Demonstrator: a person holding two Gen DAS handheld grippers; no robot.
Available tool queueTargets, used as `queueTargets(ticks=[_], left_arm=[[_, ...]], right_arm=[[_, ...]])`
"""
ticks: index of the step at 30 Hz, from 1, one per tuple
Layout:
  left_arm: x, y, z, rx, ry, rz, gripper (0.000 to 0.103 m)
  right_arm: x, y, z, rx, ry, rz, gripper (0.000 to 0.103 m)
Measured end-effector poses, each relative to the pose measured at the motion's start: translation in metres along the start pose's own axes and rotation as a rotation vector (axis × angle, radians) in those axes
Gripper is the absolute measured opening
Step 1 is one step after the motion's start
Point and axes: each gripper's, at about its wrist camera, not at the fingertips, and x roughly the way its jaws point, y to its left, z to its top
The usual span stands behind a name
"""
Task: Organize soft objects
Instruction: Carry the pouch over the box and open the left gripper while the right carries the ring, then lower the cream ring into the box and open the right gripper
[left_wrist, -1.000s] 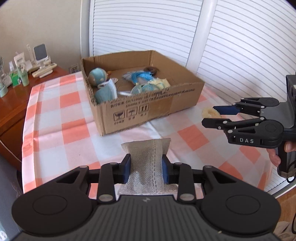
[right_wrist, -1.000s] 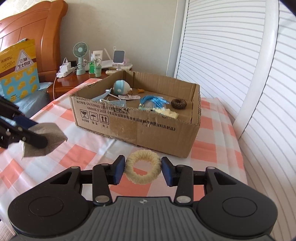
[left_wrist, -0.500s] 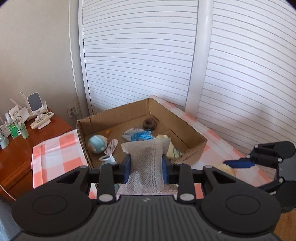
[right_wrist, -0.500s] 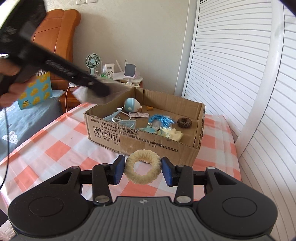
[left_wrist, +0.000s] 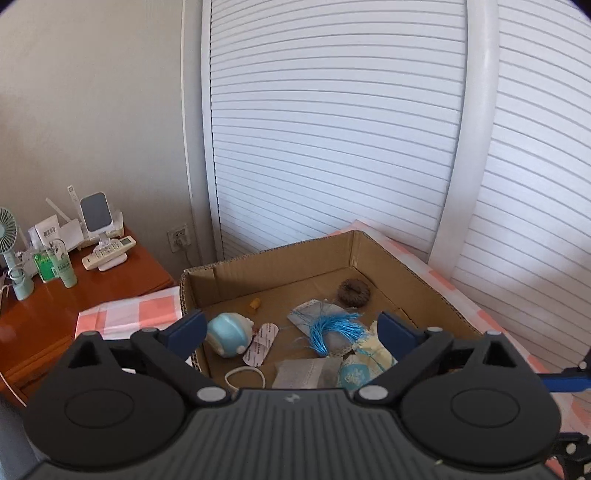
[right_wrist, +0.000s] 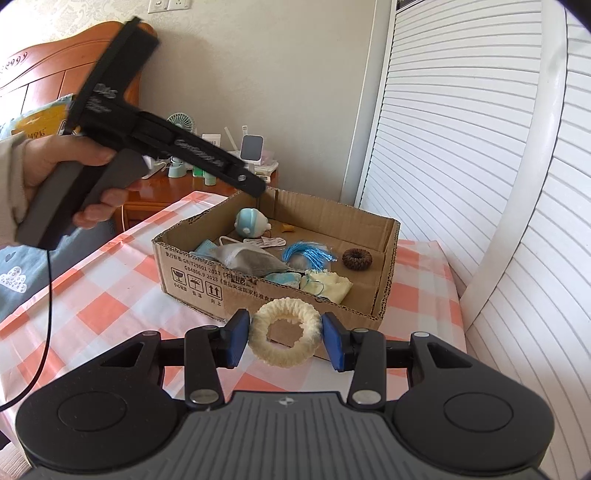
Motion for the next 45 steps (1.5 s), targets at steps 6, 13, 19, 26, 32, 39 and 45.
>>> queueTargets(ticks=[6,13,19,26,32,39,45], left_arm=[[-0.037,-0.006,-0.025,0.024,-0.021,0.064,0.103],[-0.072,-0.023,-0.069,0.025,0.003,0.104,0.102],[-0.095,-0.032,-0.093,0.025,-0.033,0.143,0.102],[-0.103,-0.023,-0.100,-0.019,-0.036,0.174,0.102],[-0.107,-0.019,-0.101,-0.018,-0.046,0.172,0.102],[-0.102,-0.021,-0.102,-0.015,-0.033,0.149,0.102],[-0.104,-0.022,-0.101,-0.031,-0.020,0.154,0.102]], right_arm=[[0.005,-0.004,0.010,0.023,-0.004,0.003,0.048],[0.020,-0.009,0.037,0.031,-0.005,0.008,0.048],[0.055,-0.022,0.063,0.049,0.035,-0.029,0.048],[0.116,-0.042,0.087,0.076,0.113,-0.081,0.048],[0.159,-0.055,0.091,0.105,0.164,-0.122,0.048],[0.176,-0.060,0.093,0.112,0.164,-0.174,0.096],[0.160,-0.060,0.094,0.164,0.164,-0.173,0.103]])
